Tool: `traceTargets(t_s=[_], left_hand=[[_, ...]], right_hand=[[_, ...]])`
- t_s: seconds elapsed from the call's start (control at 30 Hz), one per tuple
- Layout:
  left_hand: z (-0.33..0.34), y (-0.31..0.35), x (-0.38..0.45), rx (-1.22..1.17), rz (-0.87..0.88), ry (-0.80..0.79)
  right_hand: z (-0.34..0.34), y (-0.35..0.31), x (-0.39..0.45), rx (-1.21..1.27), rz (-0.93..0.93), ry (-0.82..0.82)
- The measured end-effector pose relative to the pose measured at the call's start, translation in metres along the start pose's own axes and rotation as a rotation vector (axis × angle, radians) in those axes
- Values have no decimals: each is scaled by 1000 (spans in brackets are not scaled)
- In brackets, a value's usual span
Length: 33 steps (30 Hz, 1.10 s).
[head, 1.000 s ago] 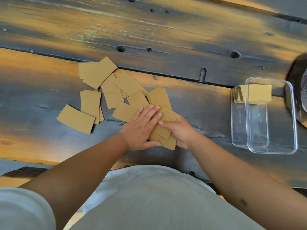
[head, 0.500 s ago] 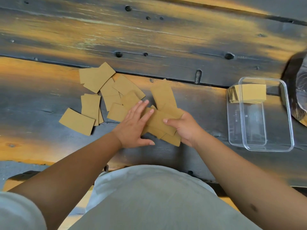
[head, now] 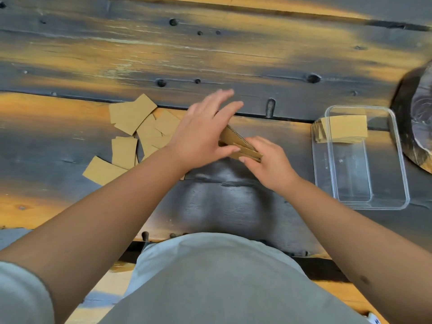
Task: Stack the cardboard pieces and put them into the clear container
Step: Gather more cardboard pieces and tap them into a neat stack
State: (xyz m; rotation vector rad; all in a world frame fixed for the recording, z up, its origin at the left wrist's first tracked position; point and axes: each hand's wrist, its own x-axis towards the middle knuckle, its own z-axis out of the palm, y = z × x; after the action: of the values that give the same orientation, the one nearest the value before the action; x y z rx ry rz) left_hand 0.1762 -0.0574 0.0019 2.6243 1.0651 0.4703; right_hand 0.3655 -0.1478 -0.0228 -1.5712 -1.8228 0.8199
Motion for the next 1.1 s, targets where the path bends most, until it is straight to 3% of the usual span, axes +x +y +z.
traceTargets(t_s=[0.17, 0.27, 0.4, 0.6, 0.7, 0.9, 1.1], left_hand=[[23, -13, -7, -99, -77, -260], [39, -11, -9, -84, -138, -312], [50, -18, 0, 143, -136, -534], [63, -1, 4, -356, -203, -482], [69, 1, 4, -418, -323, -475], [70, -5, -5, -275, -176, -632], [72, 6, -3, -573, -363, -533]], right_hand=[[-2, 25, -11, 19, 311, 17], [-4, 38, -15, -73, 309, -24], [-4, 47, -17, -138, 264, -5], [1, 59, -21, -215, 208, -65], [2, 61, -26, -160, 248, -84], [-2, 65, -26, -91, 329, -58], [-4, 67, -23, -170, 277, -151]])
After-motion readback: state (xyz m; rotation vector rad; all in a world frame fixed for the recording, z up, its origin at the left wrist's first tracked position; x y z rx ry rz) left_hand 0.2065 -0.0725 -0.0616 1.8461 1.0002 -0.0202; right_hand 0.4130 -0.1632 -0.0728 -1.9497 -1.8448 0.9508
